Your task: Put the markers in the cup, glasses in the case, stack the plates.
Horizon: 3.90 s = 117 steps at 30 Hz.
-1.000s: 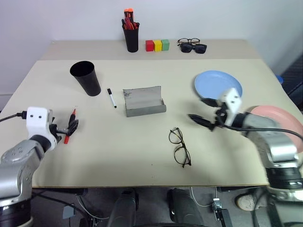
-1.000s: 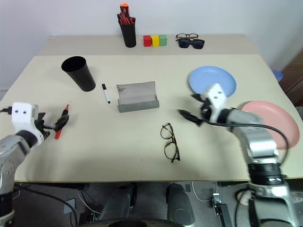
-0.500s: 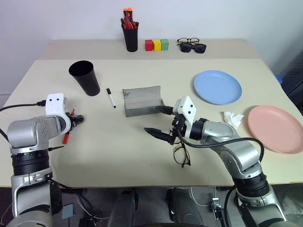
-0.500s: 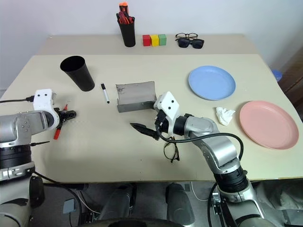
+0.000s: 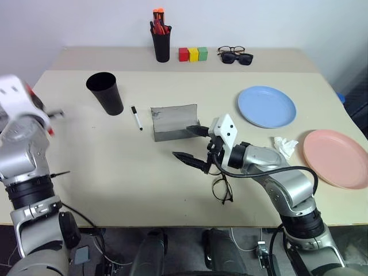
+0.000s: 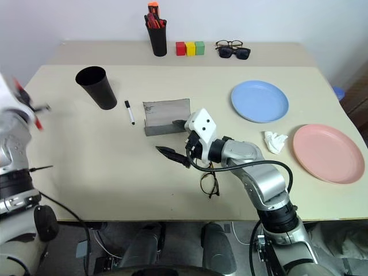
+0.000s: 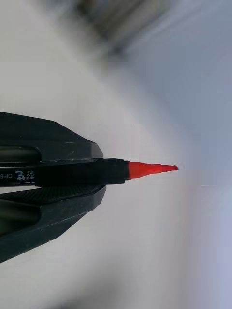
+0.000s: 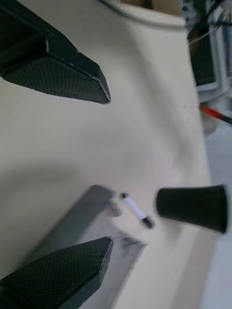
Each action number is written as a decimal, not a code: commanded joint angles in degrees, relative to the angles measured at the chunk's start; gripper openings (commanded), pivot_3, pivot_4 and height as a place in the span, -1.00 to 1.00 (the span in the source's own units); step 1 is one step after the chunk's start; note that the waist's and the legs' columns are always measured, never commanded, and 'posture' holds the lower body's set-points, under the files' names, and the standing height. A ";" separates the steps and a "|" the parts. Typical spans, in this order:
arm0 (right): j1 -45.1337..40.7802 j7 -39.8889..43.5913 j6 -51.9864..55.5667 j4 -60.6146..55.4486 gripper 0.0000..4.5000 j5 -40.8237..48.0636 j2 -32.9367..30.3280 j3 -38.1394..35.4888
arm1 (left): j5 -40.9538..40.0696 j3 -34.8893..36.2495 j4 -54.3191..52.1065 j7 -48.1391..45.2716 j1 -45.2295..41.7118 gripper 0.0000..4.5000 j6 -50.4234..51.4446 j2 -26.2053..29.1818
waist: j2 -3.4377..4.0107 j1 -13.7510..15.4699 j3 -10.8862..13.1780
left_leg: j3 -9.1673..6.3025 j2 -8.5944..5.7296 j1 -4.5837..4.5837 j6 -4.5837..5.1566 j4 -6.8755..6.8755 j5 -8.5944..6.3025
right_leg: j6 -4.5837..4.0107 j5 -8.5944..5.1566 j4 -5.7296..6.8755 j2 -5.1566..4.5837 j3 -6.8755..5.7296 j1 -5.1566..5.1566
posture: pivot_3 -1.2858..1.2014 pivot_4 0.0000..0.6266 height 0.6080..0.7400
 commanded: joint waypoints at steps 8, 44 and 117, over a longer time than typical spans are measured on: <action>-5.17 0.70 -4.24 3.41 1.00 -0.22 5.38 2.63 | 6.34 -13.02 25.73 -4.35 -15.44 -0.99 -27.09 -5.14 | -0.01 -1.37 -0.02 | 0.02 -0.01 0.04 0.03 0.01 0.01 | 0.03 0.00 0.10 0.05 -0.01 -0.03 | 0.03 -0.52 1.00; -4.39 0.63 -2.66 1.96 1.00 0.22 2.06 1.74 | 2.94 -15.80 2.25 7.08 -7.45 0.99 39.66 -18.92 | -0.01 -1.90 -0.01 | -0.09 0.02 0.06 0.03 0.11 0.01 | 0.03 -0.01 0.32 0.13 0.01 -0.03 | 0.03 -0.52 1.00; -3.59 1.93 -6.90 5.70 1.00 -2.03 -9.11 -7.94 | -0.21 -40.32 11.26 -48.35 -5.17 0.97 -3.08 -6.08 | 0.13 -2.16 0.03 | -0.04 0.07 0.08 -0.01 0.00 0.04 | 0.00 -0.02 0.23 0.18 0.02 0.02 | 0.03 -0.52 1.00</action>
